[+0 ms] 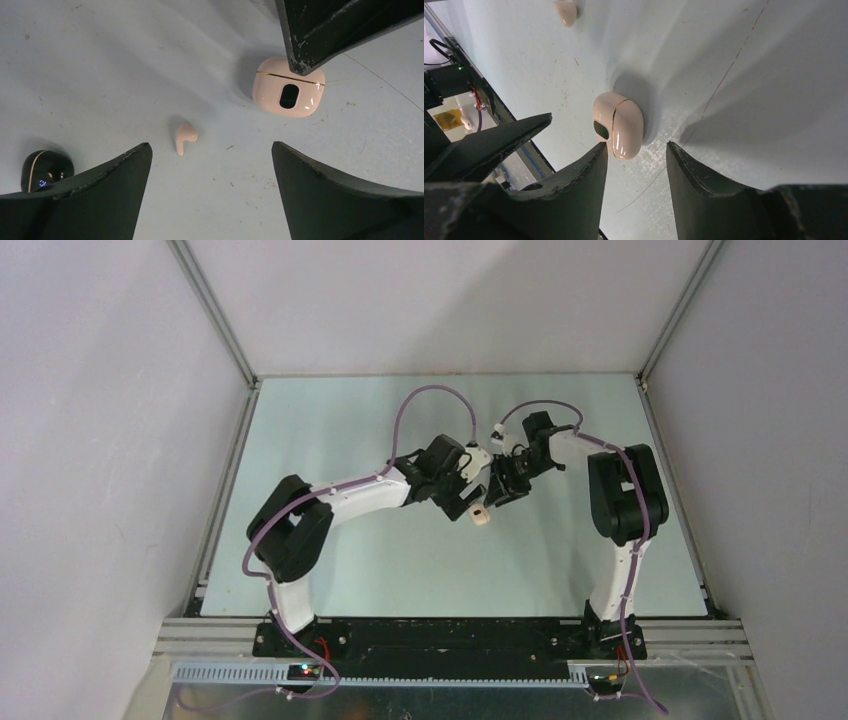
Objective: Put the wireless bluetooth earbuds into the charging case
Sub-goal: Pick up the charging case from the center of the board.
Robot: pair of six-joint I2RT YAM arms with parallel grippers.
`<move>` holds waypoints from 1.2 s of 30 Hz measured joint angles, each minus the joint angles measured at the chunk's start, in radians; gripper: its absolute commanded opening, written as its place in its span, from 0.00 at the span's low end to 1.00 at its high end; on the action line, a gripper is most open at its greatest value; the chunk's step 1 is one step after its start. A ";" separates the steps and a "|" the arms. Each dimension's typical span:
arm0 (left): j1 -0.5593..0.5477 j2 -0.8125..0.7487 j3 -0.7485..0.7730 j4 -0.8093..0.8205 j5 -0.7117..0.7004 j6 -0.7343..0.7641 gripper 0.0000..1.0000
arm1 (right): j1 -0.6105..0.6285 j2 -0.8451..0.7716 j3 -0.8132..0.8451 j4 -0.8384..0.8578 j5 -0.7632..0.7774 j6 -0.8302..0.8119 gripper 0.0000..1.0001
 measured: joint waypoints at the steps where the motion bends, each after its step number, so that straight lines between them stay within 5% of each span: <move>1: -0.004 0.003 0.000 0.002 -0.002 -0.004 0.96 | 0.002 0.005 0.000 0.000 -0.004 0.007 0.52; 17: -0.036 0.063 0.042 0.006 -0.016 -0.037 0.92 | 0.033 0.037 0.000 0.011 -0.033 0.081 0.53; 26: -0.046 0.114 0.056 0.003 -0.017 -0.037 0.83 | 0.022 0.050 0.000 0.011 -0.092 0.108 0.63; 36: -0.061 0.131 0.056 -0.006 -0.021 -0.037 0.80 | 0.018 0.069 0.000 0.011 -0.142 0.122 0.58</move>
